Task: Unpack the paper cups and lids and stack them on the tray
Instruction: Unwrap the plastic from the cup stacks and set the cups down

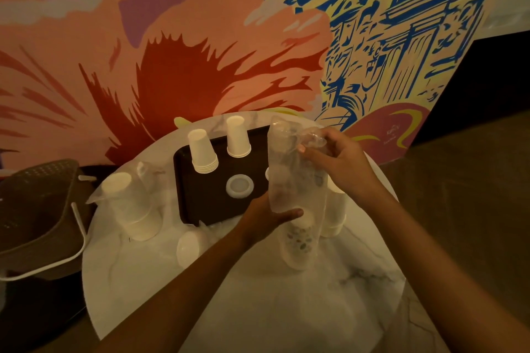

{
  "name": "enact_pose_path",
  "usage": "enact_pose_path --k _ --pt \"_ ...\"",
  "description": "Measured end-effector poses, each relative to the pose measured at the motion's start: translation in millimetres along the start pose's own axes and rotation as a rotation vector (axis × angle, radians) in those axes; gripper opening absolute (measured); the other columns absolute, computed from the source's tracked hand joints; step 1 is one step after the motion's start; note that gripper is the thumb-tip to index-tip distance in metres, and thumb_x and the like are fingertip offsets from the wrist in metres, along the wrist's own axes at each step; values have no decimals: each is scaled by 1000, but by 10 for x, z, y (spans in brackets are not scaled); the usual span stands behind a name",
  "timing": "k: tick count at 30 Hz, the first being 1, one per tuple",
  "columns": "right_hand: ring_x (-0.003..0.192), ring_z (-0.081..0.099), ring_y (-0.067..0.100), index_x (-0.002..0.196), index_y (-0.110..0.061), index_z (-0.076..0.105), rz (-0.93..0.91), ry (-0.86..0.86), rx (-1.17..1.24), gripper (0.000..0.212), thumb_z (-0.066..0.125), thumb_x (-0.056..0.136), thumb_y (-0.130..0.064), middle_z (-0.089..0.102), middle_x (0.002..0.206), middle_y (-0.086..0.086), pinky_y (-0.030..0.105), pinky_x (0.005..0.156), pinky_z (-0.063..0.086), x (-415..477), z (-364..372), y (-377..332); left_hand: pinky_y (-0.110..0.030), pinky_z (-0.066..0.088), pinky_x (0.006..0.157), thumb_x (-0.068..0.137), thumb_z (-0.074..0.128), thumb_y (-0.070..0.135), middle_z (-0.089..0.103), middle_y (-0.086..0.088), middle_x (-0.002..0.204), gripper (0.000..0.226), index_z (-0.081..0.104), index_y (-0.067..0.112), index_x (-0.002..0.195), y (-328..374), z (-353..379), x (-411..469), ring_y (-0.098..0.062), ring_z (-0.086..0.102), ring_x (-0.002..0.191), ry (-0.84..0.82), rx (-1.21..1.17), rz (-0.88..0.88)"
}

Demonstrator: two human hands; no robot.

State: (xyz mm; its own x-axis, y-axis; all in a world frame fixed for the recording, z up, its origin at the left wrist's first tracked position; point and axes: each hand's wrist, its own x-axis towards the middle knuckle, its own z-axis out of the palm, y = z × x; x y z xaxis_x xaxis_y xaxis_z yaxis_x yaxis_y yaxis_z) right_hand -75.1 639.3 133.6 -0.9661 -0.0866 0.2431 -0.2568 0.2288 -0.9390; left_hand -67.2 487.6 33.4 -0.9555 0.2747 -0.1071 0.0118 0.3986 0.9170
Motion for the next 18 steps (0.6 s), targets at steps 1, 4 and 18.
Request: enact_pose_path --k 1,4,18 --pt "64 59 -3 81 -26 57 -3 24 7 12 66 82 -18 61 73 -11 15 63 51 16 5 -25 -22 42 92 79 69 29 58 2 120 53 51 16 126 21 -11 -1 -11 53 111 5 -7 2" --pt "62 63 -1 80 -25 57 -14 79 80 15 66 82 -12 64 74 -8 17 60 54 92 22 -146 -19 44 89 79 69 25 61 5 109 39 59 16 116 40 -39 -8 -10 57 104 36 -35 28" --pt "52 61 6 85 -16 49 -228 53 210 23 70 78 -10 64 76 1 23 51 54 722 329 -1288 -17 52 77 96 43 24 60 11 100 15 57 27 100 522 -588 -333 1 59 89 318 -233 180"
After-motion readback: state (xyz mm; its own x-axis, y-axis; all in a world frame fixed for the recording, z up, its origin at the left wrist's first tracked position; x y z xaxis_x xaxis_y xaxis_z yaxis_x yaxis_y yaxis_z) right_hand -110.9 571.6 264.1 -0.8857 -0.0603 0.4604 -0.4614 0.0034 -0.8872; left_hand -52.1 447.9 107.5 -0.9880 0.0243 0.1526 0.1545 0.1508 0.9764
